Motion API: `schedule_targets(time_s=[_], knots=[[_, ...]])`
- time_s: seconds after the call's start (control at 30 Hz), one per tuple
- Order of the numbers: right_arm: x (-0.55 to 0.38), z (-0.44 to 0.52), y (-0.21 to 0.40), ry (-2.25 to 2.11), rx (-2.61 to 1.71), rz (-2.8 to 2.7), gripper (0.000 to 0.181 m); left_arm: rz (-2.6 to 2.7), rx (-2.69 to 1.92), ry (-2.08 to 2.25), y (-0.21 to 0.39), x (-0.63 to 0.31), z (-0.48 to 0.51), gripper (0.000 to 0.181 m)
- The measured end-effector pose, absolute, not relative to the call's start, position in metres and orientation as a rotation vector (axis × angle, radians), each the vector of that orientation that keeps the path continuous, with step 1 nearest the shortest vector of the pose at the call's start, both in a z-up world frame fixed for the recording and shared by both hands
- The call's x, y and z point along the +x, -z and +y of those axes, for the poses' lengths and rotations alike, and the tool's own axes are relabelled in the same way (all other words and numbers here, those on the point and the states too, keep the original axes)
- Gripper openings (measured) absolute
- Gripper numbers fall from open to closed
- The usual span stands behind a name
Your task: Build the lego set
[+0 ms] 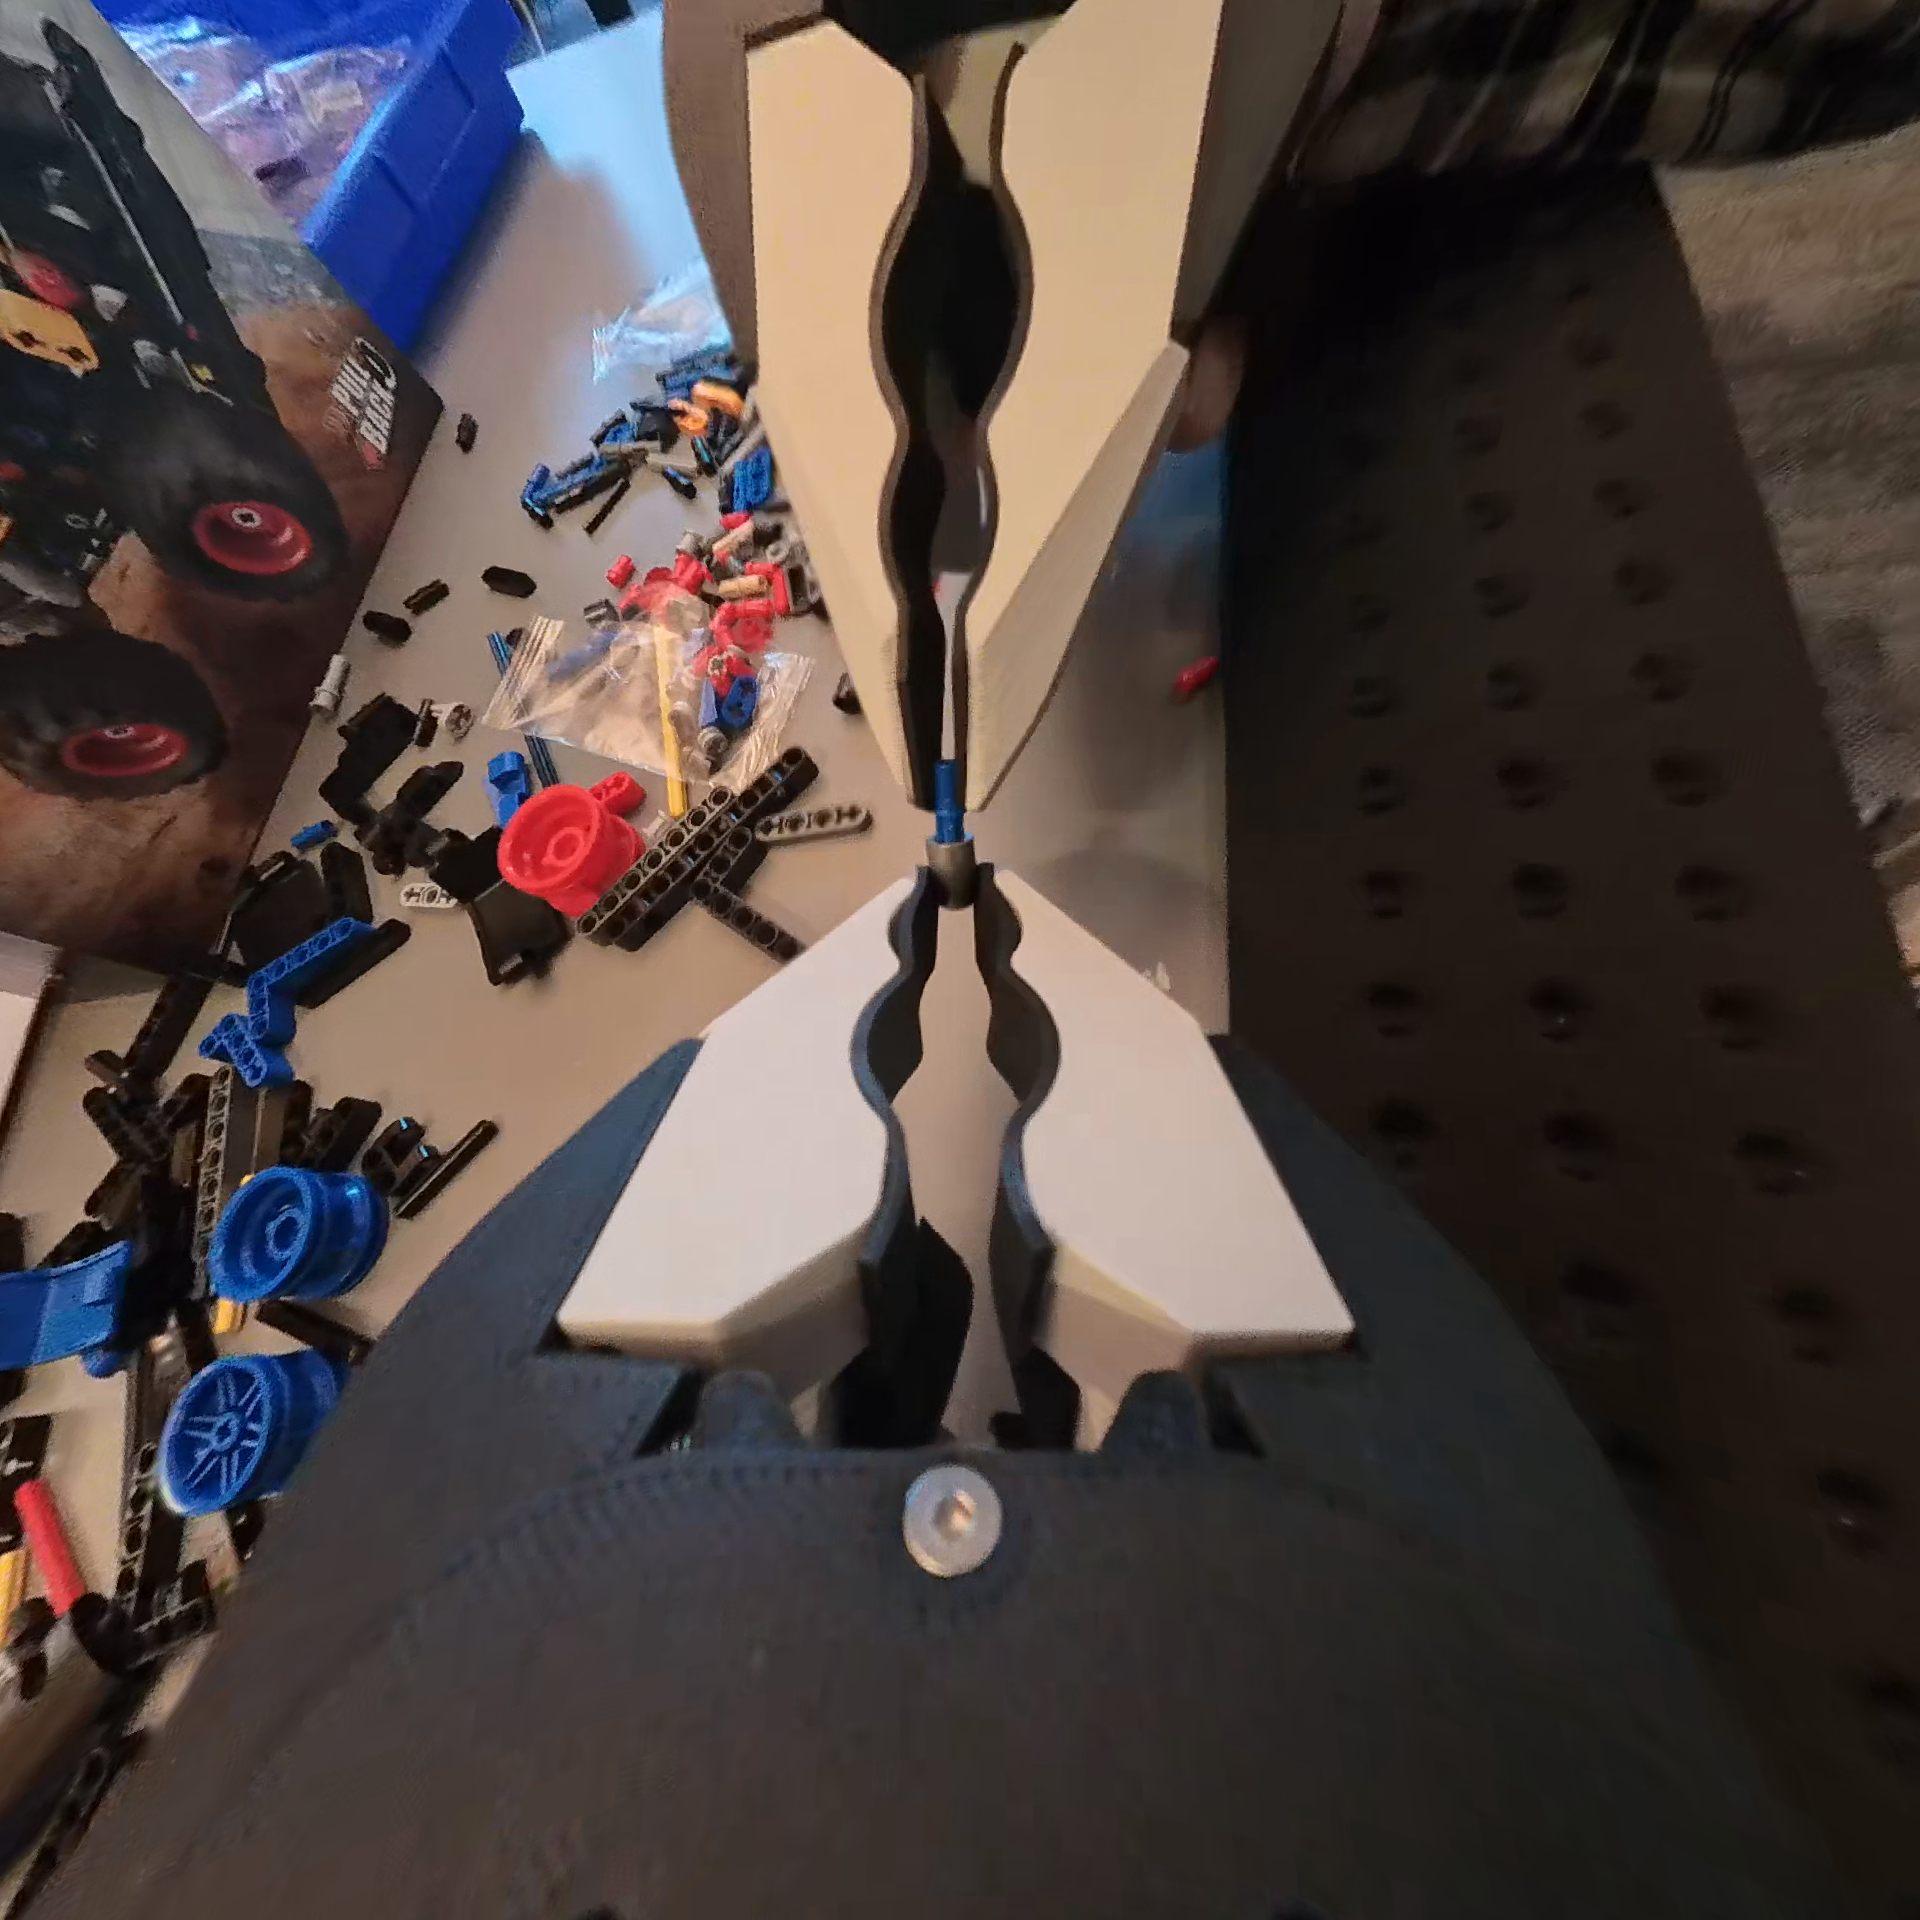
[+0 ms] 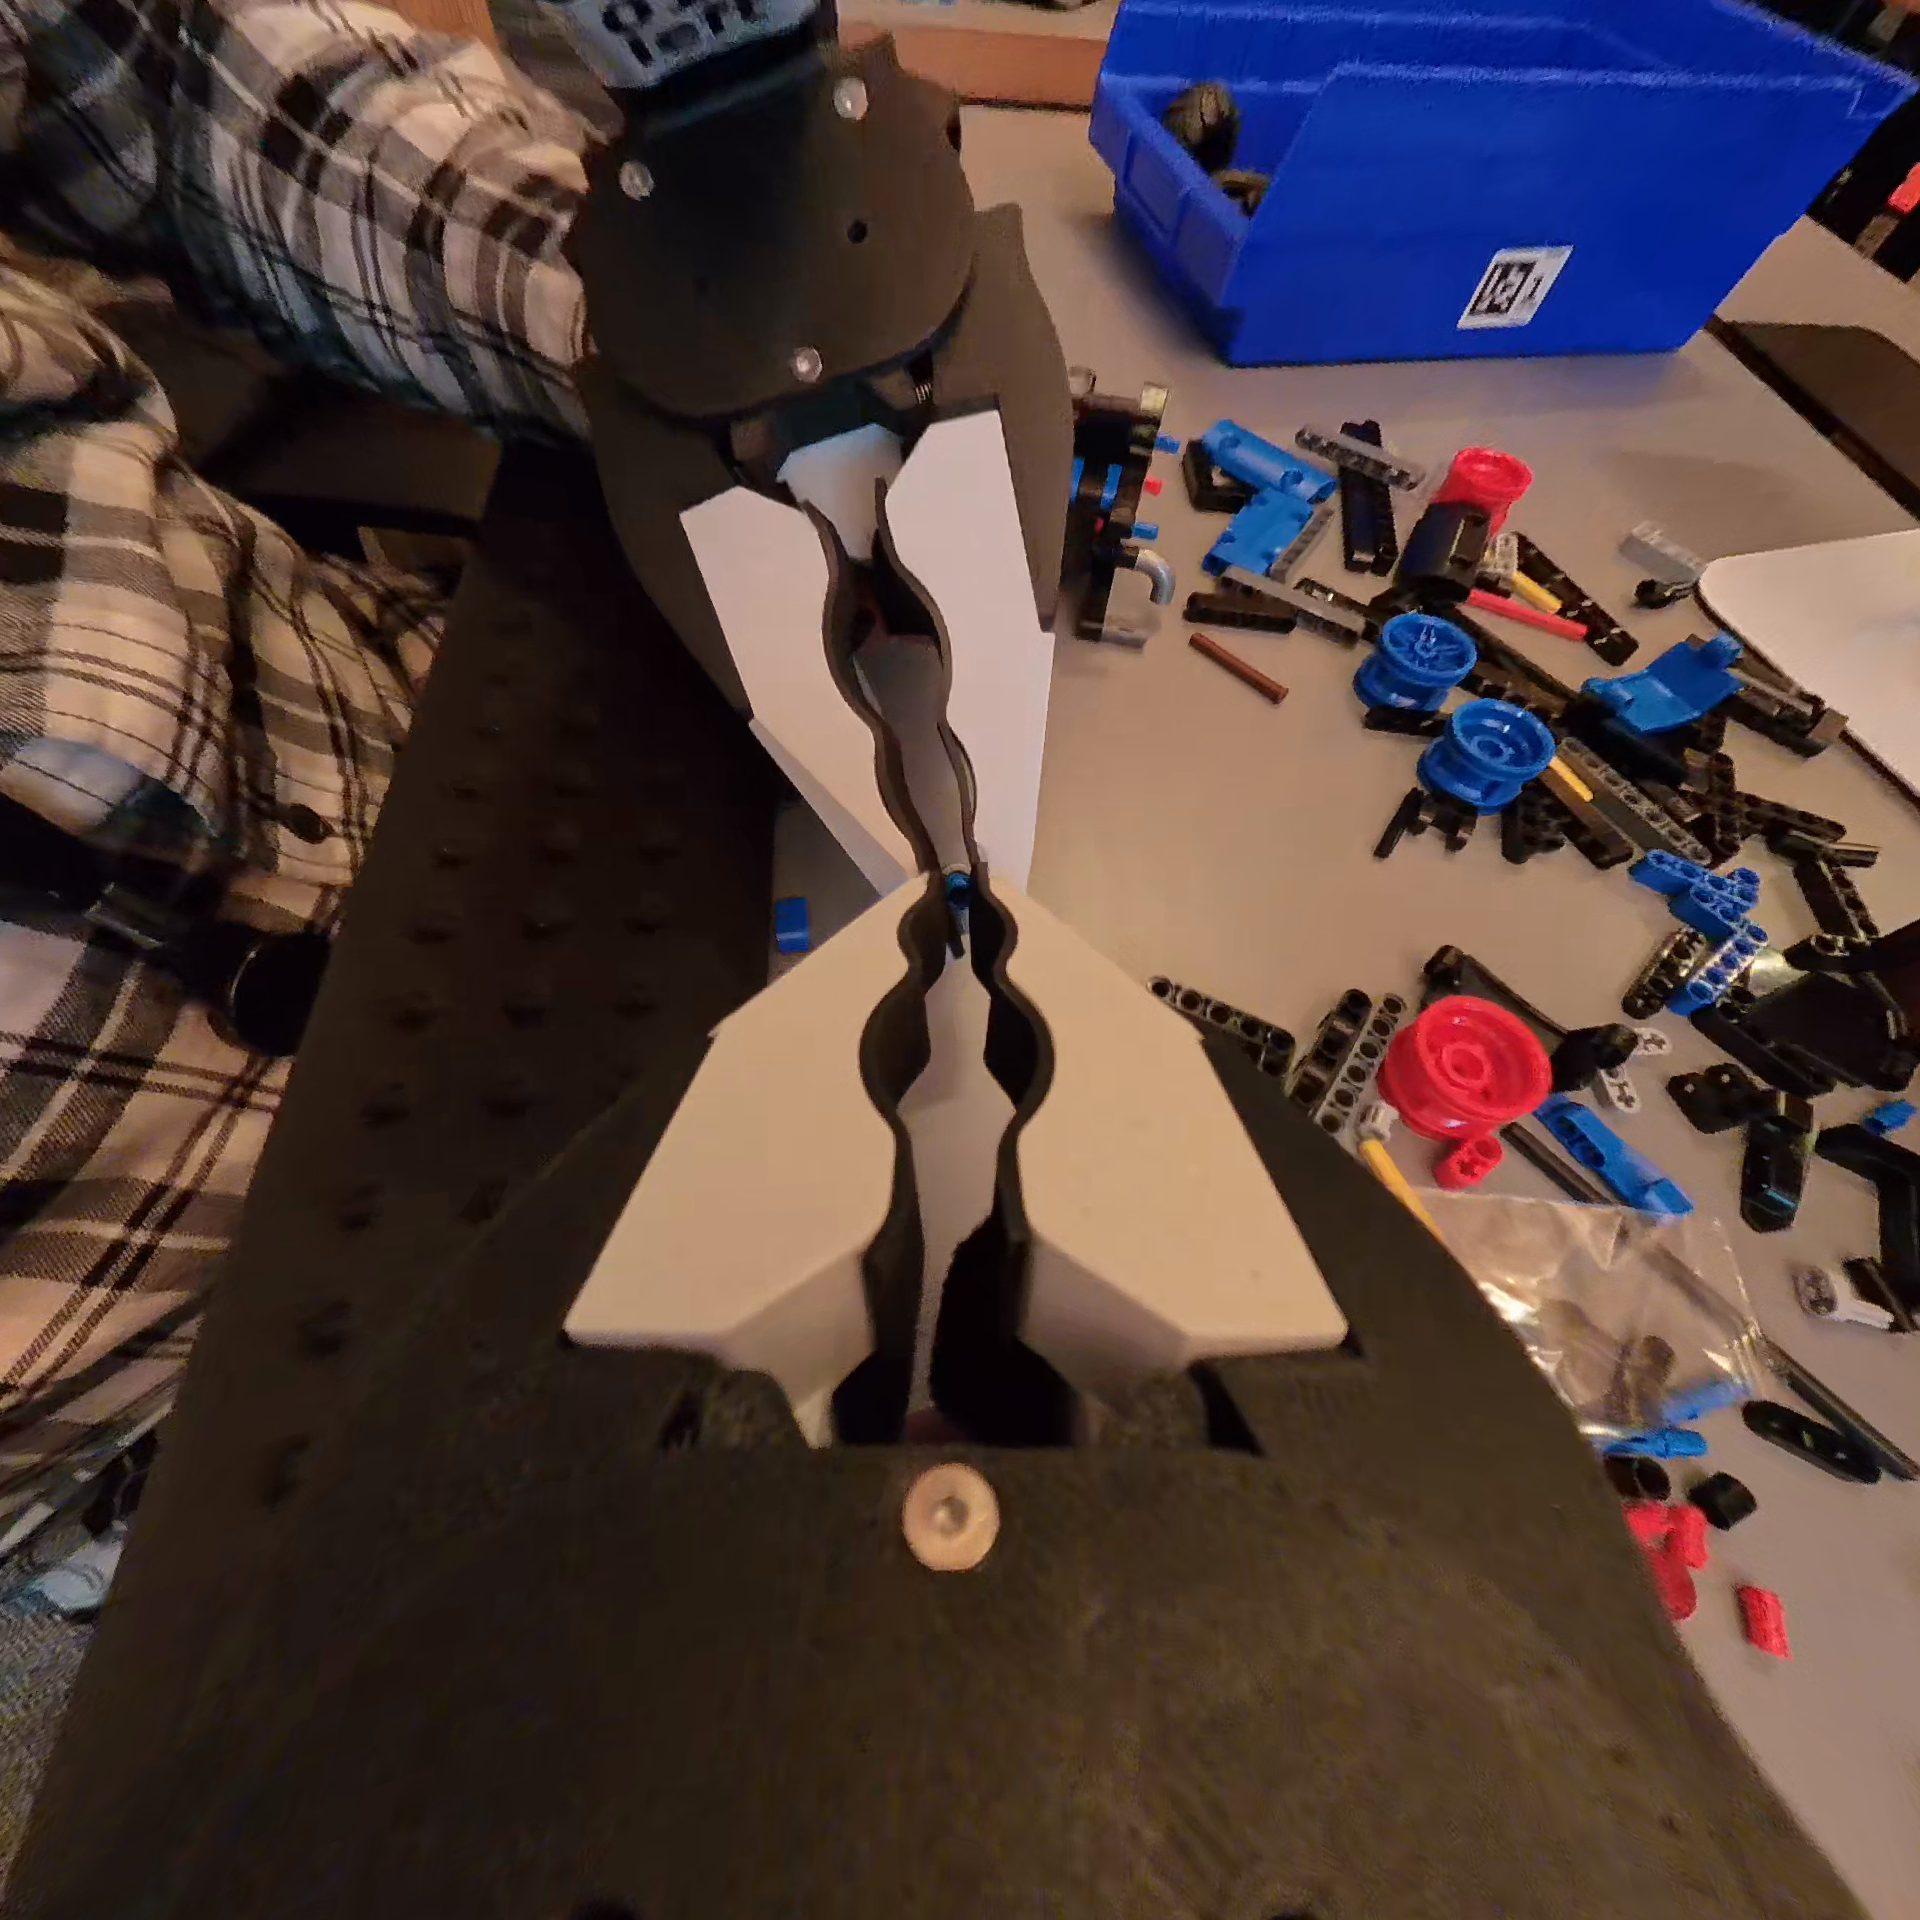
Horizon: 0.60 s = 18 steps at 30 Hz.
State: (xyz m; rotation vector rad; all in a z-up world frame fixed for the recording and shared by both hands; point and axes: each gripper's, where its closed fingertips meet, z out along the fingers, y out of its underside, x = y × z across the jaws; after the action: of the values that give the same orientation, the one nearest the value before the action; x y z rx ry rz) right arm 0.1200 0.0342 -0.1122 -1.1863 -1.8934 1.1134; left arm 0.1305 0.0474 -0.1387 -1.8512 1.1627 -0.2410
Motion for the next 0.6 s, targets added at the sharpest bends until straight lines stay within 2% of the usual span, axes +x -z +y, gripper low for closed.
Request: schedule_targets(time_s=[0.6], knots=[[0.114,0.045,0.15,-0.651,-1.191,-2.087,0.003,1.319,-1.958,-0.156,0.17,0.112,0.056,0.004]])
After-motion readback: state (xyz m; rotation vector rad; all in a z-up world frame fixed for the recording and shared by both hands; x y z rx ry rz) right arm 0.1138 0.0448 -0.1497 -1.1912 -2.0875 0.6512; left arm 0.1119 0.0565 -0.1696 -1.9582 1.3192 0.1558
